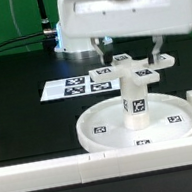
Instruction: Assemble round table
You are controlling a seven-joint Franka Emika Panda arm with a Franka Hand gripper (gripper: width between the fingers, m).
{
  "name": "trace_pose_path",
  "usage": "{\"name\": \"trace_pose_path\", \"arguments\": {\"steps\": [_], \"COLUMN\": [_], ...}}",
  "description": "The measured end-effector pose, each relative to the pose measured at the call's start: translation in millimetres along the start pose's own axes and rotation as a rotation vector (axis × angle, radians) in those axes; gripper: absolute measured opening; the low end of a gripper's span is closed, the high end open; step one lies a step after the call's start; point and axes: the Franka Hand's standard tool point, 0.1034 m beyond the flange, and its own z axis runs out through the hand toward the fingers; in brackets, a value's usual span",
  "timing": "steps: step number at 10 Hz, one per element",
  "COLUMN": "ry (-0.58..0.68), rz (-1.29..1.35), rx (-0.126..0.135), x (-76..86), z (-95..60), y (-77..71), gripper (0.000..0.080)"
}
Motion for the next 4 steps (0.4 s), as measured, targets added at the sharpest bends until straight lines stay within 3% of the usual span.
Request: {"name": "trace_pose_path", "arguments": {"steps": [1,4], "ry": [0.000,0.000], "rz": [-0.001,-0.001], "rx": [0.003,0.001], "x": [0.2,-0.4], "z": [-5.6,-1.3], "y": [-1.2,-0.5], "gripper": [0.0644,0.0649]}}
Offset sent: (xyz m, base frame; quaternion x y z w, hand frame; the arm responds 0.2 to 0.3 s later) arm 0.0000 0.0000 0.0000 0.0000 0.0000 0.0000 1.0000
